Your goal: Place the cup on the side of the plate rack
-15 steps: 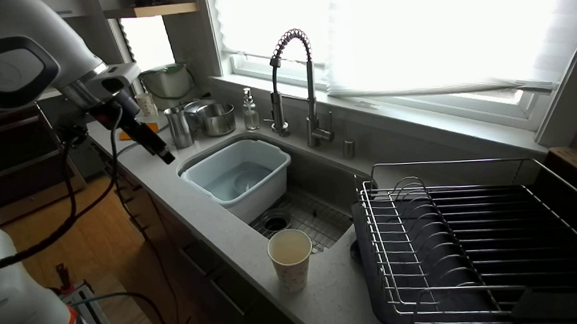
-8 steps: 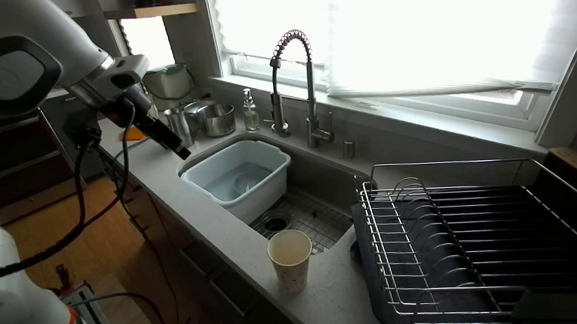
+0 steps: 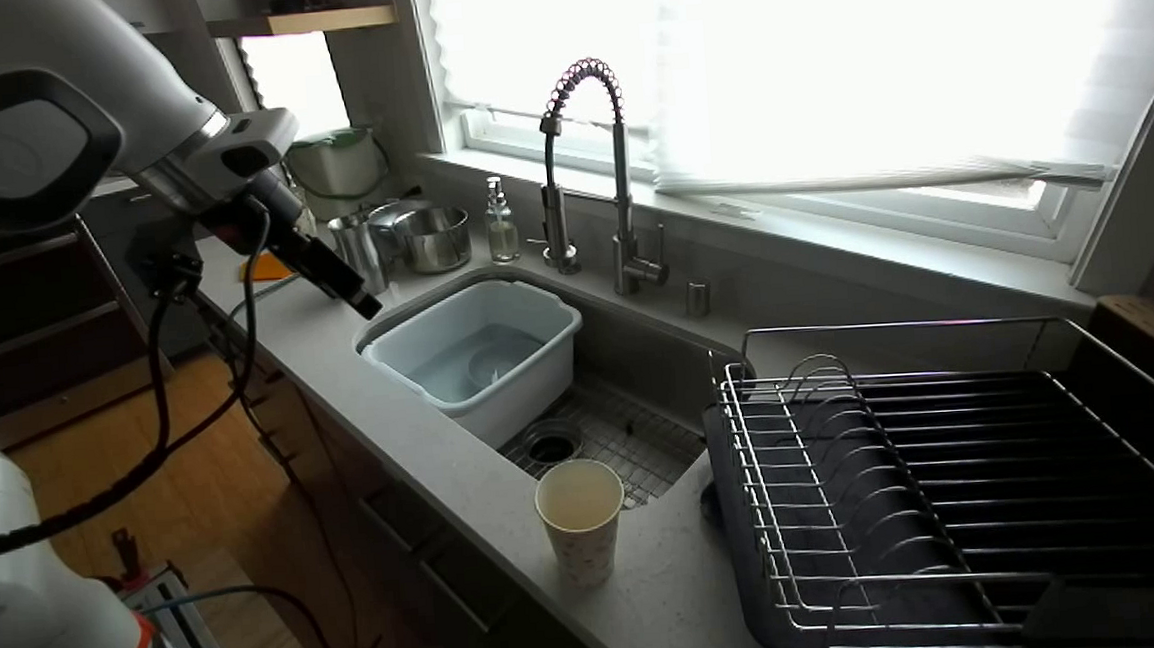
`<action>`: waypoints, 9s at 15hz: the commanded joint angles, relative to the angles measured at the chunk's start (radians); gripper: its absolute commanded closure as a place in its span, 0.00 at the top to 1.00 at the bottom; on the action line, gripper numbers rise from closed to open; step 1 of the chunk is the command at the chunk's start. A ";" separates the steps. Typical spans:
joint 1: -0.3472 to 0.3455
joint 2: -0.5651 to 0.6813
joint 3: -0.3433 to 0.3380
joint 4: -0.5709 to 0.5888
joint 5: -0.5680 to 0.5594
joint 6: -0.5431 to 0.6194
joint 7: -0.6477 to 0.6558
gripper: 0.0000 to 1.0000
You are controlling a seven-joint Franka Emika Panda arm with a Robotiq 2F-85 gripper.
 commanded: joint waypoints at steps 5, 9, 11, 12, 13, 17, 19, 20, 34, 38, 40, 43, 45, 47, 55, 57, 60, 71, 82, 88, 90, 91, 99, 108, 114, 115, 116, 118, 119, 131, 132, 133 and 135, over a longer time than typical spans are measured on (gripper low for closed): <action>-0.141 0.168 -0.179 0.042 -0.072 -0.047 -0.157 1.00; -0.160 0.297 -0.271 0.090 -0.076 -0.015 -0.275 1.00; -0.171 0.354 -0.290 0.115 -0.088 0.005 -0.315 1.00; -0.180 0.381 -0.292 0.126 -0.098 0.013 -0.322 1.00; -0.186 0.407 -0.301 0.136 -0.107 0.029 -0.333 1.00; -0.224 0.507 -0.294 0.176 -0.157 0.080 -0.323 1.00; -0.241 0.547 -0.289 0.190 -0.177 0.093 -0.311 1.00; -0.243 0.564 -0.292 0.198 -0.174 0.093 -0.314 1.00; -0.217 0.755 -0.228 0.171 -0.154 0.351 -0.223 1.00; -0.180 0.753 -0.191 0.161 -0.100 0.295 -0.200 1.00; -0.178 0.760 -0.176 0.152 -0.102 0.287 -0.172 1.00; -0.190 0.757 -0.156 0.138 -0.127 0.270 -0.110 1.00; -0.197 0.754 -0.152 0.127 -0.137 0.266 -0.081 1.00; -0.201 0.753 -0.153 0.117 -0.140 0.266 -0.066 1.00; -0.204 0.752 -0.156 0.088 -0.131 0.263 -0.064 1.00; -0.208 0.752 -0.156 0.087 -0.139 0.264 -0.062 1.00; -0.220 0.753 -0.161 0.088 -0.156 0.267 -0.064 1.00; -0.263 0.715 -0.176 0.090 -0.183 0.255 -0.073 1.00; -0.348 0.627 -0.183 0.109 -0.232 0.279 -0.031 1.00; -0.497 0.637 -0.175 0.129 -0.381 0.382 0.159 1.00; -0.526 0.650 -0.187 0.129 -0.417 0.395 0.181 1.00; -0.532 0.657 -0.198 0.128 -0.419 0.405 0.176 1.00; -0.509 0.773 -0.282 0.127 -0.314 0.533 0.089 1.00; -0.440 0.879 -0.294 0.148 -0.176 0.606 0.043 1.00; -0.430 0.919 -0.306 0.160 -0.166 0.646 0.047 1.00; -0.433 0.929 -0.305 0.162 -0.178 0.653 0.056 1.00; -0.434 0.936 -0.306 0.164 -0.183 0.655 0.059 1.00; -0.430 0.945 -0.309 0.167 -0.171 0.644 0.059 1.00; -0.433 0.949 -0.310 0.169 -0.181 0.643 0.065 0.95; -0.493 0.789 -0.302 0.180 -0.319 0.591 0.127 0.31; -0.510 0.757 -0.289 0.183 -0.355 0.586 0.147 0.29; -0.534 0.719 -0.272 0.184 -0.401 0.589 0.172 0.27; -0.599 0.647 -0.222 0.190 -0.502 0.603 0.231 0.26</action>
